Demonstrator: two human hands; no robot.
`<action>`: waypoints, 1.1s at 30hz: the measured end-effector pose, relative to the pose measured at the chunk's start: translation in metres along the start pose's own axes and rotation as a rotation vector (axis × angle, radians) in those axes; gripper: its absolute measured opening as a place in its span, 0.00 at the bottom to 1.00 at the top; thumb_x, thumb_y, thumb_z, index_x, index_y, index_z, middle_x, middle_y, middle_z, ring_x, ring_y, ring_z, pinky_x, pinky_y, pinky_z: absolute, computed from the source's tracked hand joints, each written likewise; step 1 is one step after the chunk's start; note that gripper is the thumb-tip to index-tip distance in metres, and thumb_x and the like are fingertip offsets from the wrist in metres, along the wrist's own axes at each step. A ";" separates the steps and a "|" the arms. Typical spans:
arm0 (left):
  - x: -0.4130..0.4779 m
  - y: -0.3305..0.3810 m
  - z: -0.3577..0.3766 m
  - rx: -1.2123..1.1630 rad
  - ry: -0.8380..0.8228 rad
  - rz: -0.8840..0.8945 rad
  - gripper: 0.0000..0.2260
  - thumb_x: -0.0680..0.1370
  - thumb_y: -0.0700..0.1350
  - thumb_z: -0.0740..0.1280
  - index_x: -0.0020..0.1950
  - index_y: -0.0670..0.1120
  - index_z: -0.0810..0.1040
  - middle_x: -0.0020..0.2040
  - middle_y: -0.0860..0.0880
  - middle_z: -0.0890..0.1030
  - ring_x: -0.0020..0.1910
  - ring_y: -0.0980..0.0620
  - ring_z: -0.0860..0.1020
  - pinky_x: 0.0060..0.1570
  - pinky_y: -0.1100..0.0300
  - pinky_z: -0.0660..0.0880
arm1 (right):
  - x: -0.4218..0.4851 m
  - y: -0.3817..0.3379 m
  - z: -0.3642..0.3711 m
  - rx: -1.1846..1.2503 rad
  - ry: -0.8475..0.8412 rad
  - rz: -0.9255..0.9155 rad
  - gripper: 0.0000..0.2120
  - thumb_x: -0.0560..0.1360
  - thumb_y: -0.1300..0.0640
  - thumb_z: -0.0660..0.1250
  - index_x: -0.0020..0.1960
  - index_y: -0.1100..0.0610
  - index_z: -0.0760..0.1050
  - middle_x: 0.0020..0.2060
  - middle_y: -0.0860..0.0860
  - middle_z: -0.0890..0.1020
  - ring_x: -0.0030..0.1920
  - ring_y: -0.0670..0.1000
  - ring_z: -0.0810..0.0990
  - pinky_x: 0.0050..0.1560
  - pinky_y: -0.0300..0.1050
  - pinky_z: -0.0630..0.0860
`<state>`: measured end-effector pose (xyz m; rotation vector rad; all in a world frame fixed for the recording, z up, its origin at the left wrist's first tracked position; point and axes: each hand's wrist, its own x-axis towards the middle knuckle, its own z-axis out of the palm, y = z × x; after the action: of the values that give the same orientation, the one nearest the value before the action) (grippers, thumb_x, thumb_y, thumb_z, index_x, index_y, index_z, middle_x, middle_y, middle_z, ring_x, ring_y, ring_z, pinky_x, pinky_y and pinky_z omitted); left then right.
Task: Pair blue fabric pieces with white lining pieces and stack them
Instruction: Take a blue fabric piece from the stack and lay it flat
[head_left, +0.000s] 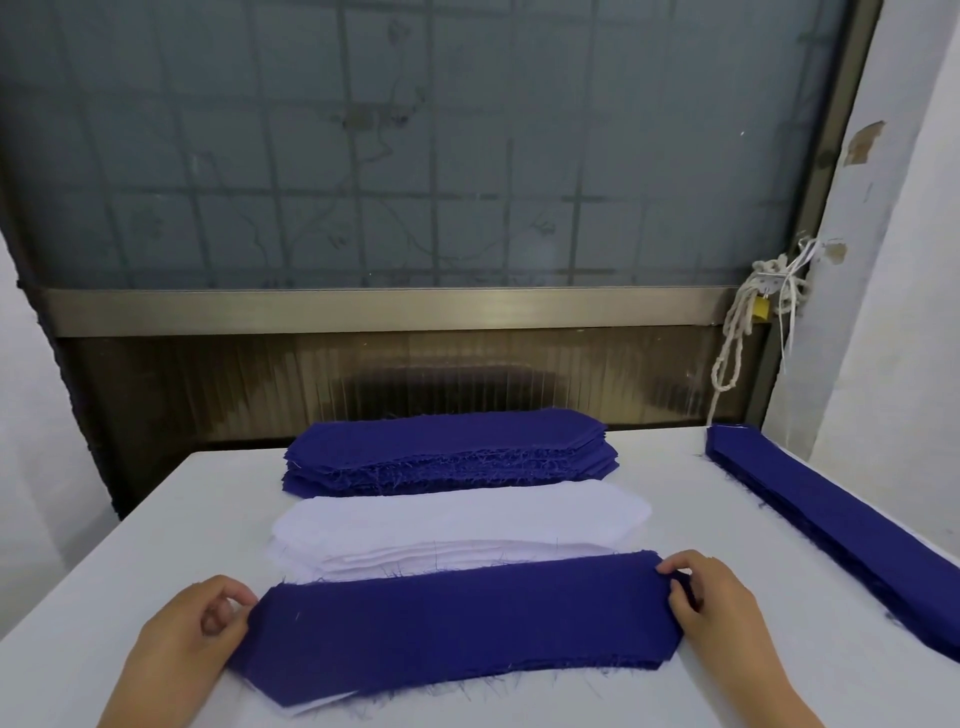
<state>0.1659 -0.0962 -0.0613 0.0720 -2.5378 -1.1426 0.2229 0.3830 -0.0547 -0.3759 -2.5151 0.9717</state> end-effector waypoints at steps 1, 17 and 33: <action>0.000 0.001 0.000 0.019 0.025 0.037 0.20 0.68 0.30 0.74 0.33 0.57 0.80 0.32 0.49 0.76 0.34 0.59 0.73 0.36 0.69 0.68 | -0.001 0.000 0.000 -0.008 0.008 -0.008 0.16 0.75 0.66 0.65 0.43 0.44 0.73 0.37 0.47 0.72 0.36 0.46 0.74 0.35 0.35 0.67; -0.013 0.041 -0.007 0.159 -0.310 0.286 0.11 0.67 0.45 0.79 0.40 0.62 0.84 0.44 0.63 0.80 0.44 0.60 0.77 0.40 0.70 0.72 | -0.003 -0.008 -0.002 -0.096 -0.264 -0.475 0.08 0.75 0.49 0.70 0.48 0.35 0.76 0.46 0.36 0.76 0.51 0.42 0.74 0.53 0.35 0.70; -0.005 0.054 -0.001 0.288 -0.330 0.282 0.12 0.77 0.54 0.67 0.37 0.51 0.81 0.37 0.55 0.79 0.40 0.56 0.75 0.42 0.62 0.74 | 0.014 -0.032 0.000 -0.305 -0.363 -0.403 0.09 0.78 0.48 0.61 0.41 0.50 0.72 0.33 0.46 0.73 0.35 0.44 0.70 0.37 0.38 0.68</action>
<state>0.1758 -0.0599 -0.0224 -0.4226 -2.8646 -0.7243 0.2075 0.3654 -0.0288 0.2428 -2.9112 0.5354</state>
